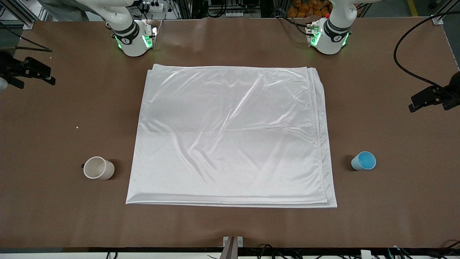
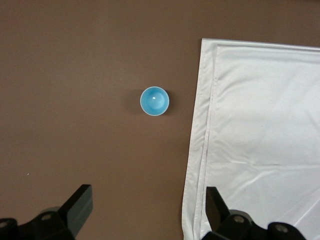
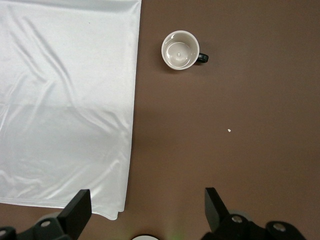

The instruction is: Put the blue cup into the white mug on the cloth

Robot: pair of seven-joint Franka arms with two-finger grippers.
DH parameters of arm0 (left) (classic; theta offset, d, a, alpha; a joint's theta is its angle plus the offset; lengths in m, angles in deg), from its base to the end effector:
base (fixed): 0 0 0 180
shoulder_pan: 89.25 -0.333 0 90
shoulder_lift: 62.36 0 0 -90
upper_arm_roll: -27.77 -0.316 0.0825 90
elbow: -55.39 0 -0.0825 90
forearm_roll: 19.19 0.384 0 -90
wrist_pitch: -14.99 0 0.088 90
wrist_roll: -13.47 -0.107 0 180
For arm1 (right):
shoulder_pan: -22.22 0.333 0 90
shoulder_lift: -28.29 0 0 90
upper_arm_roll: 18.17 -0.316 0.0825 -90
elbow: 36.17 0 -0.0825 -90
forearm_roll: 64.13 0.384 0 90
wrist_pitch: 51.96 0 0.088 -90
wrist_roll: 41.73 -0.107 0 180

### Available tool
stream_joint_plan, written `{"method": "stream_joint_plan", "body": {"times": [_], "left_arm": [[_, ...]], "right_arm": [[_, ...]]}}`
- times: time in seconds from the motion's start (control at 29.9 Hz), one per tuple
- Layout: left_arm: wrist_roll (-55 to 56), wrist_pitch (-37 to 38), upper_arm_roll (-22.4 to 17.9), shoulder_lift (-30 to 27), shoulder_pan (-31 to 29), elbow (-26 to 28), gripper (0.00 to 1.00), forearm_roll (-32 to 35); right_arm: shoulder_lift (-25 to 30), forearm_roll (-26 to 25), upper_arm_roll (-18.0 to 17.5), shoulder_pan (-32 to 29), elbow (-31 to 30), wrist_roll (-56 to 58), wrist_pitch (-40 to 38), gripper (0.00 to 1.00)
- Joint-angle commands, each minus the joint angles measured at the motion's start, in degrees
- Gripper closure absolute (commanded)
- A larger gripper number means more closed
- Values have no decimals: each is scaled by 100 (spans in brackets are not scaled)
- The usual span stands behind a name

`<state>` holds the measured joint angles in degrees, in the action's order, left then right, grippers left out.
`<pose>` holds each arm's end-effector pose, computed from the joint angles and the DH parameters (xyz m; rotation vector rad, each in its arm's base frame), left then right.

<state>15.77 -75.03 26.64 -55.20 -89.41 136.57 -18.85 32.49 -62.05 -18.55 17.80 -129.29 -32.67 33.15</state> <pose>0.5936 0.0132 0.6255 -3.1316 -0.0980 -0.0461 0.5212 -0.0325 0.6314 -3.0939 -0.1385 0.0960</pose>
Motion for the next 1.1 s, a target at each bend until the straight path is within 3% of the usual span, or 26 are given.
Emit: {"method": "stream_joint_plan", "body": {"times": [0.0,0.4,0.74,1.07], "left_arm": [[24,-95,7,-13,-72,38,0,-52],[24,-208,16,286,-81,90,0,-69],[104,-2255,60,452,-72,1794,0,-34],[33,-3170,-2,1419,-423,1901,0,10]], "right_arm": [[46,-58,82,81,31,35,-82,0],[46,-67,91,81,31,35,-100,0],[29,-58,169,55,14,52,-100,0],[-278,-32,284,11,5,0,-56,0]]}}
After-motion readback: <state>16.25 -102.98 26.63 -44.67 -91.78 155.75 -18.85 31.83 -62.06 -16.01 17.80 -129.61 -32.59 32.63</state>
